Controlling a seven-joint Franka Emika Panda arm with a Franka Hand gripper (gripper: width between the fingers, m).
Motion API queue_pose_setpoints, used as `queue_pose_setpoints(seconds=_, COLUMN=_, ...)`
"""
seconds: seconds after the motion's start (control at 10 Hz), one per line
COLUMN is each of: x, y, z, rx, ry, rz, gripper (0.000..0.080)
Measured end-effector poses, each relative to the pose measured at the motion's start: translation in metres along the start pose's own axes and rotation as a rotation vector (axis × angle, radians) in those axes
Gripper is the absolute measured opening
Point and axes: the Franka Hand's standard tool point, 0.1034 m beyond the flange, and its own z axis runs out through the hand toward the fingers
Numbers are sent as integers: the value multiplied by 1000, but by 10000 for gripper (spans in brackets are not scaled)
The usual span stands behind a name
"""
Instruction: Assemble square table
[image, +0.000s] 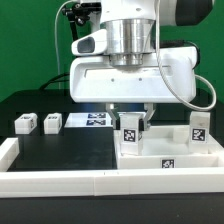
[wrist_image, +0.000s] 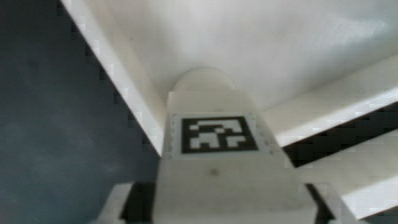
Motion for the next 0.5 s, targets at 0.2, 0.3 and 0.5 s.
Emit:
queue_pose_setpoints(seconds=0.2, x=-1, y=2, z=0, rx=3, ry=19, rz=198, gripper=290)
queue_pose_setpoints(seconds=0.3, x=-2, y=4, z=0, rx=9, ry=32, rz=337, gripper=290)
queue_pose_setpoints(seconds=0.5, x=-2, y=5, z=0, rx=31, ry=37, rz=591, gripper=291)
